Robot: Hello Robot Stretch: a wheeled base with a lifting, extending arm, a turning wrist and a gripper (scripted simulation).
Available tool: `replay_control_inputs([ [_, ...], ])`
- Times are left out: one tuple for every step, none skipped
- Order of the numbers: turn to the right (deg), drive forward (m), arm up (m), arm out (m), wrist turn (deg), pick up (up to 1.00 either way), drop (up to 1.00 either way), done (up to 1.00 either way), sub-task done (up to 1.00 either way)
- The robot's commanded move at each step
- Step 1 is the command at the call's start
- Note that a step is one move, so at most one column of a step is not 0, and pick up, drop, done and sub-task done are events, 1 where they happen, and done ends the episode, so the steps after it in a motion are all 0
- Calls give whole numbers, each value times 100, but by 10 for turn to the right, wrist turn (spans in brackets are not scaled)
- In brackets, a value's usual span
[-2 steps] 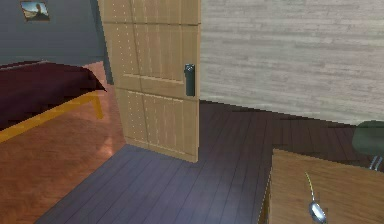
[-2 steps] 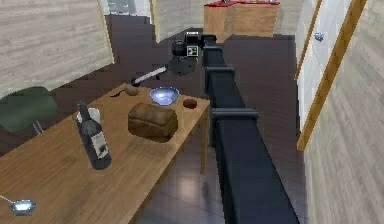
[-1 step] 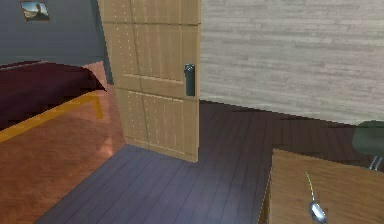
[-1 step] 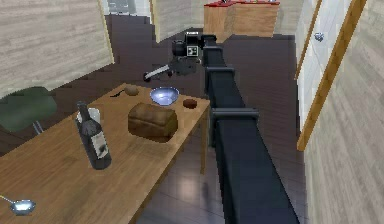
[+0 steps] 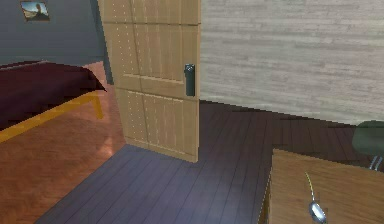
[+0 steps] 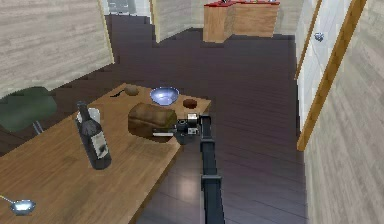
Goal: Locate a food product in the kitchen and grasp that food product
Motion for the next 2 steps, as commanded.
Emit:
replay_control_inputs([
  [0,0,0,0,0,100,0,0,0],
  [0,0,10,0,0,0,0,0,0],
])
